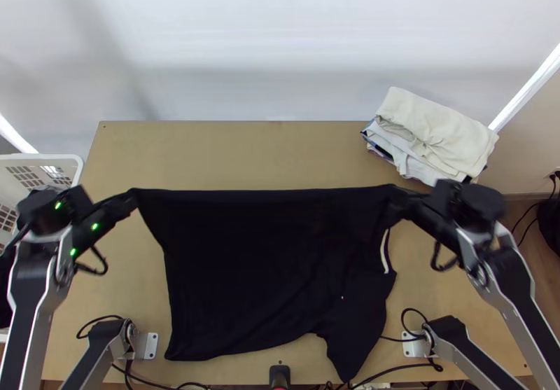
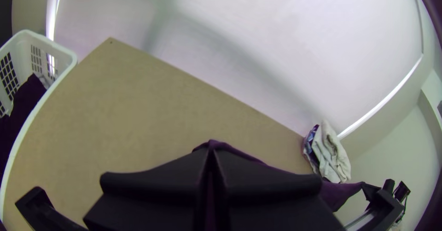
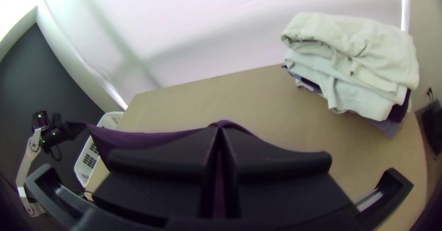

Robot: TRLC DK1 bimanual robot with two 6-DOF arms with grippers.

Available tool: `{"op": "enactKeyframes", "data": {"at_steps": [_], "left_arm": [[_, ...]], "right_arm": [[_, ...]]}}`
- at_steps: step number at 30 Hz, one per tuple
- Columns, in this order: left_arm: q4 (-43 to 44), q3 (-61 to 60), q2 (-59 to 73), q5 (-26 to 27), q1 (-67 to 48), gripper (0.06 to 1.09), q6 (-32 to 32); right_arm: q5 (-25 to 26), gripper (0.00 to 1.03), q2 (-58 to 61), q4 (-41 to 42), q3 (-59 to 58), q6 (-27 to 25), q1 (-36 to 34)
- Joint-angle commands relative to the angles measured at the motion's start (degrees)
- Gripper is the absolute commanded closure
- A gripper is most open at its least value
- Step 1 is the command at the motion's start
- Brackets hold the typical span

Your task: Fold the t-shirt

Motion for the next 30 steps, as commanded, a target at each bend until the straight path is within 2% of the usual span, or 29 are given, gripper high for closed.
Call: {"op": "enactKeyframes", "data": {"at_steps": [1,8,14,20,30], "left_arm": [[0.5,3.0,10.2,0.1,-0.2,1.05,0.3],[-4.8,15.2,31.4,0.1,0.6,1.05,3.1],[-5.4,24.3,42.9,0.1,1.1,1.05,3.1],[-9.9,38.1,56.2,-0.2,3.8,1.05,2.5],[-14.4,51.9,68.5,-1.7,3.4,1.05,2.5]], "right_arm": [[-1.9,1.00,6.7,4.5,0.2,3.5,0.0],[-3.8,1.00,21.6,6.6,6.9,6.9,-0.3],[-3.8,1.00,34.3,5.7,15.1,6.9,-1.3],[-3.7,1.00,45.3,5.2,24.5,7.4,-2.3],[-3.4,1.00,62.8,-3.5,43.9,10.1,-2.6]]}}
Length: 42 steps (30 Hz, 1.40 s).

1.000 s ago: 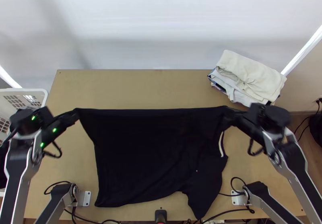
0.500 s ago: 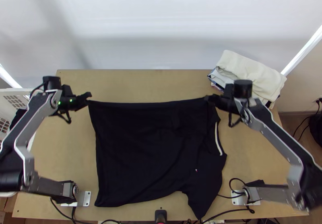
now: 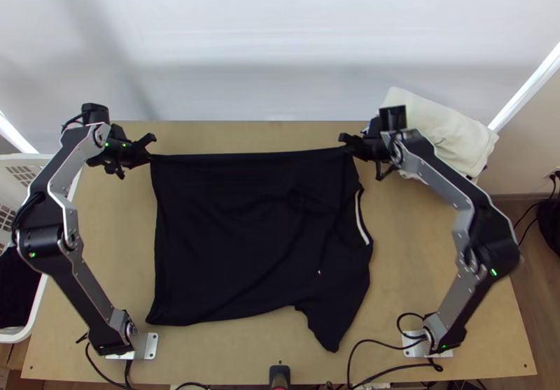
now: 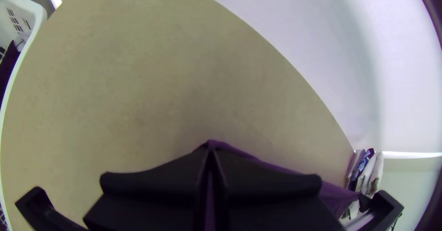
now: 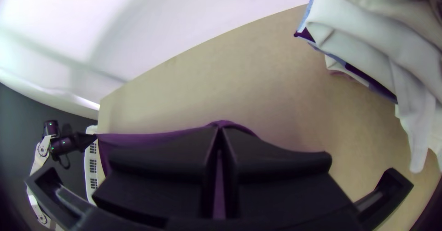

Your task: Fold the t-shirt

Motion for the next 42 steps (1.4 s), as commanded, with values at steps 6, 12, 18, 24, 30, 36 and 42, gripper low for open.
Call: {"op": "enactKeyframes", "data": {"at_steps": [6,12,18,24,30,36,42], "left_arm": [[-5.2,7.8,4.7,-0.7,-0.5,1.05,-0.8],[-17.9,16.4,8.0,4.8,-0.6,1.05,-2.7],[-29.6,21.4,7.4,8.3,-2.0,1.05,-0.5],[-33.8,20.5,5.1,8.8,-1.6,1.05,2.8],[-33.5,15.4,1.2,9.0,1.3,1.05,5.8],[-31.8,7.0,-3.6,9.0,2.8,1.05,8.9],[-27.6,-4.1,-9.8,9.1,3.0,1.05,10.4]], "right_arm": [[2.7,1.00,10.4,-8.3,14.6,3.3,-1.2],[2.9,1.00,13.9,-17.2,23.0,4.8,-2.0],[3.0,1.00,13.9,-24.1,26.8,5.6,-2.3],[3.0,1.00,11.8,-31.2,27.3,4.9,-2.3],[3.1,1.00,6.7,-32.2,21.5,3.5,-2.2],[3.1,1.00,2.1,-32.2,16.1,2.4,-2.2],[3.1,1.00,-3.8,-32.1,9.4,1.5,-1.6]]}}
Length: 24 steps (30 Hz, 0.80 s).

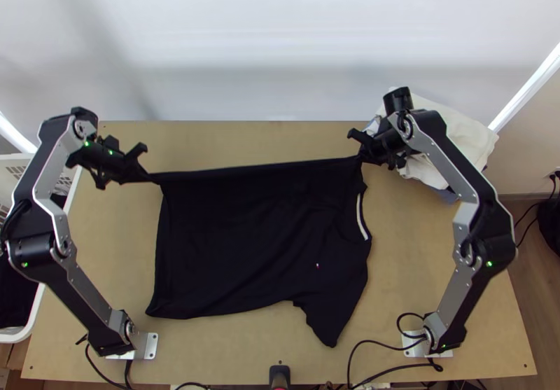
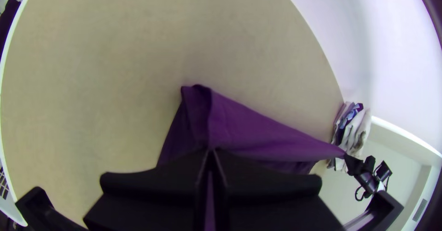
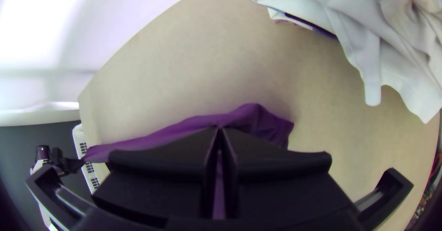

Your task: Fold the t-shirt

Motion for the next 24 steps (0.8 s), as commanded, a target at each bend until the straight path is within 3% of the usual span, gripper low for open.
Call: {"op": "enactKeyframes", "data": {"at_steps": [1,17,24], "left_arm": [[1.7,-6.3,-4.8,0.2,0.5,1.05,1.6],[7.4,-22.3,-12.9,0.2,0.6,1.05,2.7],[11.0,-29.2,-14.6,0.3,0.3,1.04,2.4]], "right_arm": [[0.5,1.00,-4.4,-0.7,-4.5,-0.8,0.1],[0.8,1.00,-18.7,4.5,-27.3,-0.8,4.1],[0.9,1.00,-21.9,10.8,-37.1,0.4,6.2]]}}
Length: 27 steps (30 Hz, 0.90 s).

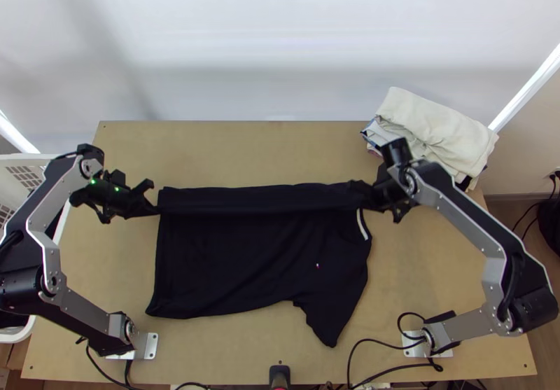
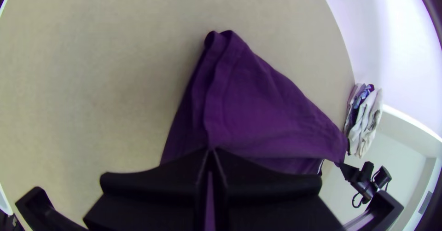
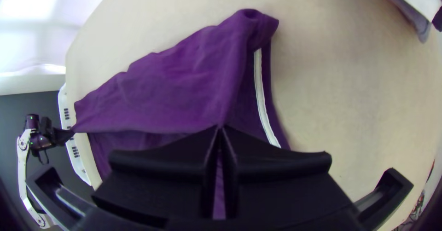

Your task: Fold the t-shirt

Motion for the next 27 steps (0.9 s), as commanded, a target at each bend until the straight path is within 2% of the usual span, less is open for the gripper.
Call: {"op": "enactKeyframes", "data": {"at_steps": [1,2,3,4,5,6,7,11,16,21,24,27], "left_arm": [[0.9,-3.7,-1.6,0.3,0.4,1.01,0.6],[1.0,-4.3,-1.8,0.3,0.4,0.88,0.5],[1.0,-4.9,-2.2,0.2,0.4,0.63,0.6],[1.0,-5.5,-2.8,0.2,0.4,0.30,0.8],[1.0,-6.0,-3.4,0.2,0.4,0.08,0.8],[1.0,-6.1,-4.0,0.2,0.6,0.10,0.8],[0.8,-6.2,-4.7,0.3,0.7,0.10,0.9],[-1.2,-6.2,-9.8,1.3,1.3,0.10,2.9],[-3.8,-5.4,-18.9,1.2,1.3,0.10,6.2],[-7.4,-5.0,-22.2,0.8,1.3,0.10,9.8],[-7.8,-5.4,-22.5,0.5,1.3,0.10,10.0],[-7.8,-5.7,-22.5,0.5,1.1,0.10,9.9]], "right_arm": [[0.4,1.00,-1.6,2.4,-4.3,0.8,0.3],[0.6,0.96,-1.8,3.0,-4.9,0.8,0.1],[1.1,0.86,-1.9,3.1,-5.4,0.9,0.0],[1.5,0.71,-2.1,3.2,-5.8,0.9,0.0],[1.9,0.50,-2.4,3.1,-6.3,0.9,0.0],[2.0,0.29,-2.9,3.1,-6.6,0.9,0.0],[2.2,0.17,-3.7,3.1,-7.1,0.9,0.0],[2.5,0.04,-9.7,1.2,-9.3,1.1,-0.3],[2.2,0.04,-18.9,-8.2,-12.5,3.0,0.2],[-1.9,0.04,-26.8,-15.9,-19.1,4.6,3.3],[-2.0,0.07,-30.1,-18.2,-24.0,5.0,6.0],[-2.0,0.16,-32.0,-18.4,-28.2,5.0,8.8]]}}
